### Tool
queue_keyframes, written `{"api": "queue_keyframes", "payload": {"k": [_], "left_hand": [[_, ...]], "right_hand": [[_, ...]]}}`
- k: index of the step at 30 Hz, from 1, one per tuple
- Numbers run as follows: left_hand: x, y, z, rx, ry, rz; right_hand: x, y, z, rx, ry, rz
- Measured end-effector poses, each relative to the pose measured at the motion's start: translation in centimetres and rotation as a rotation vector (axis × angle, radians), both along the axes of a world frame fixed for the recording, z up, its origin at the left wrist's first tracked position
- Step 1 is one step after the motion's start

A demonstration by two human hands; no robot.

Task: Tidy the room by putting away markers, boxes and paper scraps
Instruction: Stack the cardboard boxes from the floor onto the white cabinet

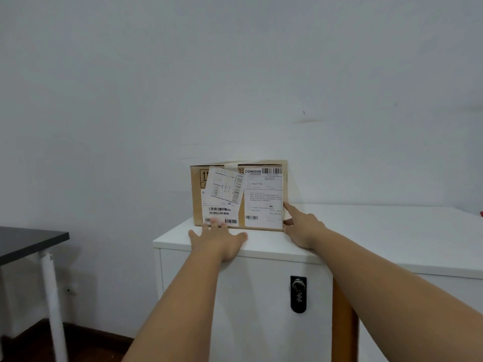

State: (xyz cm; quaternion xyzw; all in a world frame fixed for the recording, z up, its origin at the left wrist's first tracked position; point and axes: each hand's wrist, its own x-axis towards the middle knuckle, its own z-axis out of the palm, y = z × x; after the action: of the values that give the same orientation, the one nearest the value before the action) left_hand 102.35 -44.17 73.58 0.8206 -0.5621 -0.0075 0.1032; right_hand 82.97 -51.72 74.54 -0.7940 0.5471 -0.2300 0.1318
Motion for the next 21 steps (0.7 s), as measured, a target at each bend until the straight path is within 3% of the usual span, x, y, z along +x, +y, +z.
{"api": "queue_keyframes", "payload": {"k": [21], "left_hand": [[0.9,-0.8,-0.1,-0.026,0.063,0.016]], "right_hand": [[3.5,-4.5,0.6,0.074,0.152,-0.014]]}}
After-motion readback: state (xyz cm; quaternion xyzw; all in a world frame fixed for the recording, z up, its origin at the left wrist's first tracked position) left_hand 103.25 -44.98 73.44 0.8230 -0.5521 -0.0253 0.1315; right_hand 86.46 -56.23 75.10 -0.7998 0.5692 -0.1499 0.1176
